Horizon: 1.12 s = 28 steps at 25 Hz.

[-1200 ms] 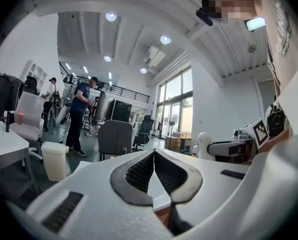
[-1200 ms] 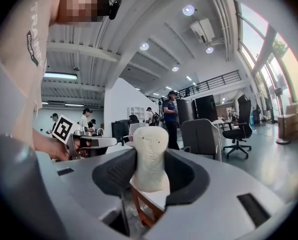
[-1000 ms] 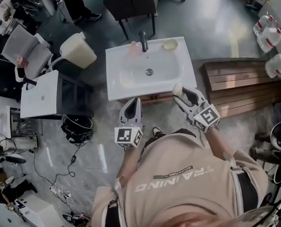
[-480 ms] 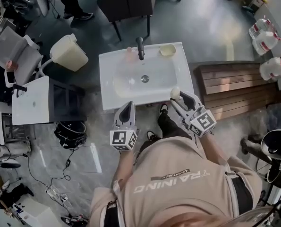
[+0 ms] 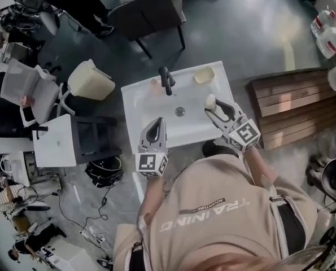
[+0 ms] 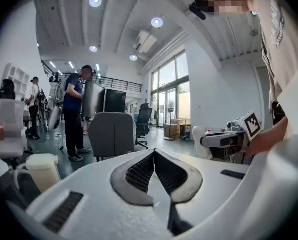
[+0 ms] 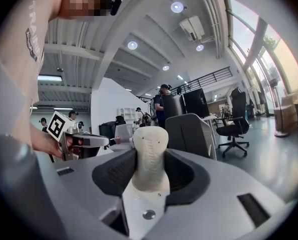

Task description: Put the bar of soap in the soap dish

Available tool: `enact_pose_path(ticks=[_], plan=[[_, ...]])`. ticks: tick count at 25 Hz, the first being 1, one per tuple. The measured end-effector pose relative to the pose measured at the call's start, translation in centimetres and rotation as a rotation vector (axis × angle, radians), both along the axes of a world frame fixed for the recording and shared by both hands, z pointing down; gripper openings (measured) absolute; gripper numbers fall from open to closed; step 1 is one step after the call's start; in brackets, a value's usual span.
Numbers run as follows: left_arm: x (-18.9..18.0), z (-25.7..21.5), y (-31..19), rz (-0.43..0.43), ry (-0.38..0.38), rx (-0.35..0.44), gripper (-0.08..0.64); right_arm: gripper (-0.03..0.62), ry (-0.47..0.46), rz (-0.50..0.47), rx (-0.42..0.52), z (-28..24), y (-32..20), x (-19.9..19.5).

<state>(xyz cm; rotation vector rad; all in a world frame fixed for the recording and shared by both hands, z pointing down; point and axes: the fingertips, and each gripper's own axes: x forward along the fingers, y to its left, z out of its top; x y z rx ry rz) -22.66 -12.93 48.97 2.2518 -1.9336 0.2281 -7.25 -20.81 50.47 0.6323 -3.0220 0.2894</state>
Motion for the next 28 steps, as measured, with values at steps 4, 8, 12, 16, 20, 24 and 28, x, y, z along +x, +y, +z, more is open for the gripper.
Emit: enact_pose_path(ticks=[4, 8, 12, 16, 20, 24, 28], plan=[[0.2, 0.2, -3.7, -0.044, 0.044, -0.003, 0.011, 0.164, -0.030, -0.019, -0.042, 0.4, -4.1, -0.2], [0.0, 1.3, -6.0, -0.061, 0.058, -0.027, 0.011, 0.164, 0.005, -0.054, -0.045, 1.5, -6.1, -0.6], [0.3, 3.0, -7.9, -0.032, 0.065, -0.075, 0.011, 0.164, 0.022, -0.042, -0.088, 3.1, -7.7, -0.2], [1.2, 3.7, -9.4, 0.022, 0.081, -0.094, 0.011, 0.164, 0.100, -0.019, -0.098, 5.6, -8.8, 0.3], [1.0, 3.4, -10.7, 0.069, 0.092, -0.080, 0.011, 0.164, 0.161, 0.019, -0.076, 6.1, -9.6, 0.2], [0.7, 2.3, -11.2, 0.100, 0.095, -0.064, 0.011, 0.164, 0.185, 0.038, -0.061, 5.5, -9.2, 0.1], [0.9, 1.9, -12.0, 0.130, 0.106, -0.045, 0.011, 0.164, 0.252, 0.047, -0.012, 5.8, -11.2, 0.1]])
